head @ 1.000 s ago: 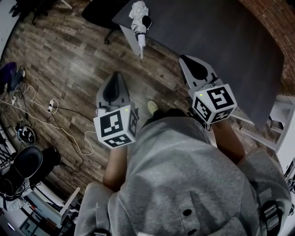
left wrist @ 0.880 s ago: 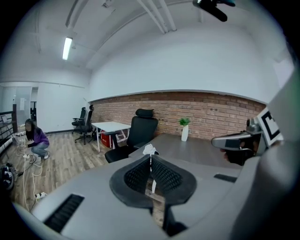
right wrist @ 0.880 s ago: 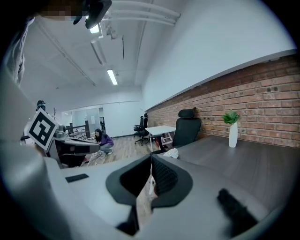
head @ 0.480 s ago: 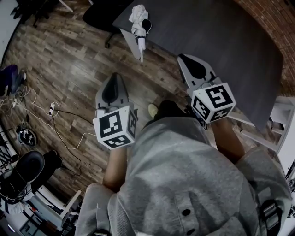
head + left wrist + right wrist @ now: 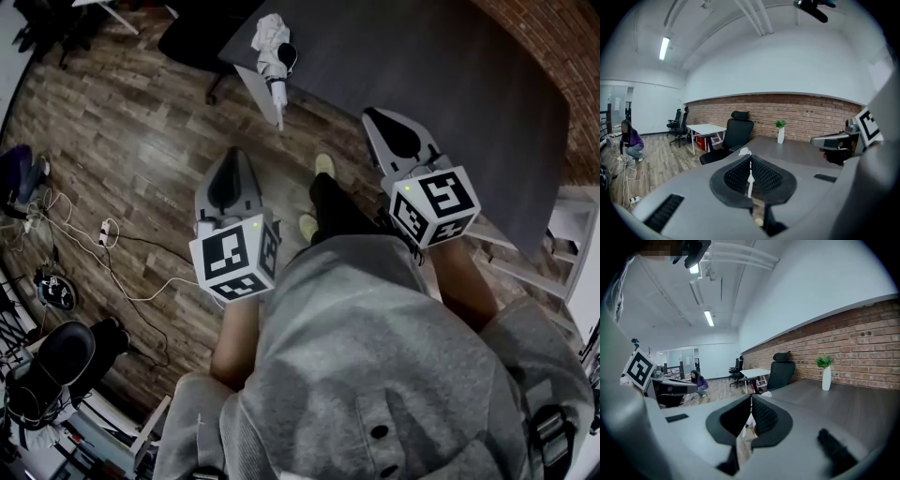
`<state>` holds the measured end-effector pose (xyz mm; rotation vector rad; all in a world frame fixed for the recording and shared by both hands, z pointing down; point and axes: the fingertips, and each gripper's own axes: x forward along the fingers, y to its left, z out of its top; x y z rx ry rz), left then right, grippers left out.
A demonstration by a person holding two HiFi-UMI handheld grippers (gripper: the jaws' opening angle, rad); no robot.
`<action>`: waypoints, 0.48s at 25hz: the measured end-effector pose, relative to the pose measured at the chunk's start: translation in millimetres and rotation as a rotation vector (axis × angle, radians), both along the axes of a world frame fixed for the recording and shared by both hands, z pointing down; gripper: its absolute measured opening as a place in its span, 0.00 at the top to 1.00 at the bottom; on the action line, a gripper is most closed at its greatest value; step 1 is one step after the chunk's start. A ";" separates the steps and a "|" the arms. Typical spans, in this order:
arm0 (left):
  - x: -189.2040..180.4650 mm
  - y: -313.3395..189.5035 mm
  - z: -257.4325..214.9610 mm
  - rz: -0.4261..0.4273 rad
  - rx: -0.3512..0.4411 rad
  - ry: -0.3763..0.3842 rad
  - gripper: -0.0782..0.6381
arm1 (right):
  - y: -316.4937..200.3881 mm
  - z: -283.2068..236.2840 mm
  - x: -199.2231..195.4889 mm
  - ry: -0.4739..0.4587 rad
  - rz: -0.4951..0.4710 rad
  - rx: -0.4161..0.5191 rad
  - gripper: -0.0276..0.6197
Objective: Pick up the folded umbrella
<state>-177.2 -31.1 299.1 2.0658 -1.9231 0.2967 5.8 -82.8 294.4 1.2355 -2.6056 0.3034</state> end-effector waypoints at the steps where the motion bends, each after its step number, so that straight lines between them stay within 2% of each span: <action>1: 0.0 -3.0 -0.2 0.004 0.001 0.001 0.87 | -2.0 0.4 -0.1 0.000 0.003 -0.001 0.92; 12: -8.2 -48.9 9.4 0.013 -0.020 0.007 0.86 | -42.4 9.9 -11.0 0.004 0.000 -0.019 0.92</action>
